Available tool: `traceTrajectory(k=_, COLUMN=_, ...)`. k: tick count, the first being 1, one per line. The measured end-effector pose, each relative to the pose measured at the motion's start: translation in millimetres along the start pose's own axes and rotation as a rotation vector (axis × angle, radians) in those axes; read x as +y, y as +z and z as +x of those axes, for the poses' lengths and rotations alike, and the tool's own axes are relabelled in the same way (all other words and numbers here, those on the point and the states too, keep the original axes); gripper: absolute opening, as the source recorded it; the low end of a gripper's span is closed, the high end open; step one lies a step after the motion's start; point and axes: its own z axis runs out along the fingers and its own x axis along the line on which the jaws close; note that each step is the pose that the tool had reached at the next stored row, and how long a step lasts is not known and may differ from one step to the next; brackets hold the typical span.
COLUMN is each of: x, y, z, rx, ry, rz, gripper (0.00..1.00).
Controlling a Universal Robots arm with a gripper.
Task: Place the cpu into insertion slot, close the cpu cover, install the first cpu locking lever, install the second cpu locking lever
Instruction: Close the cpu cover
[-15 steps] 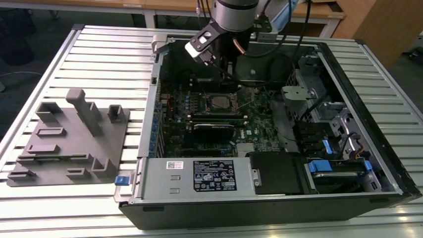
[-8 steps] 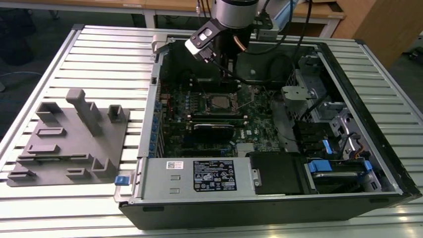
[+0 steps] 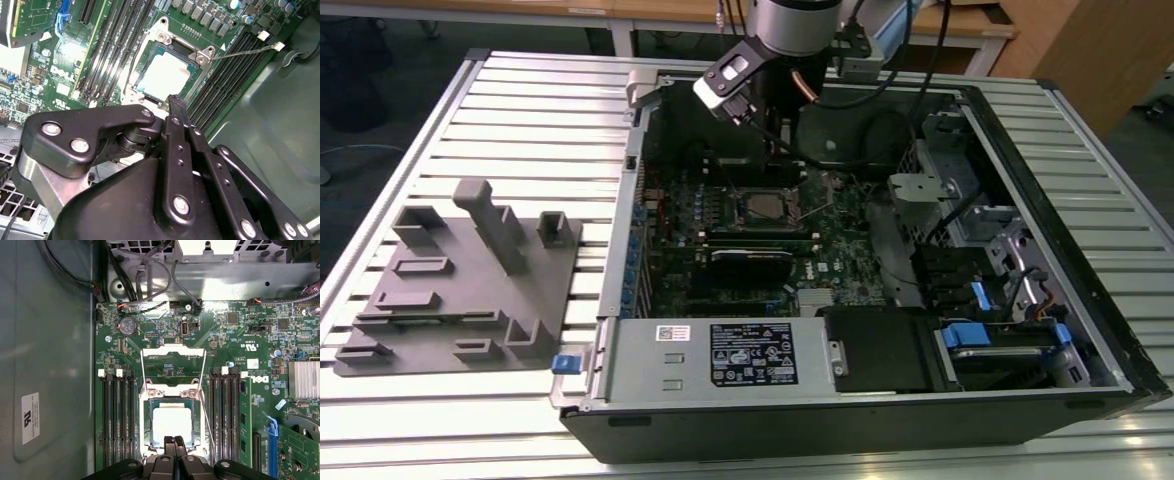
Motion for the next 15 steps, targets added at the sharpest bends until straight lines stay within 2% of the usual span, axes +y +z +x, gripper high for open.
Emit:
traceTrajectory(k=11, x=0.2, y=-12.1, z=0.2, rx=0.0, ry=0.0, rz=0.0, gripper=0.11)
traceTrajectory(k=15, x=0.2, y=-12.9, z=0.3, rx=0.0003, ry=0.0, rz=-0.0001, gripper=0.11)
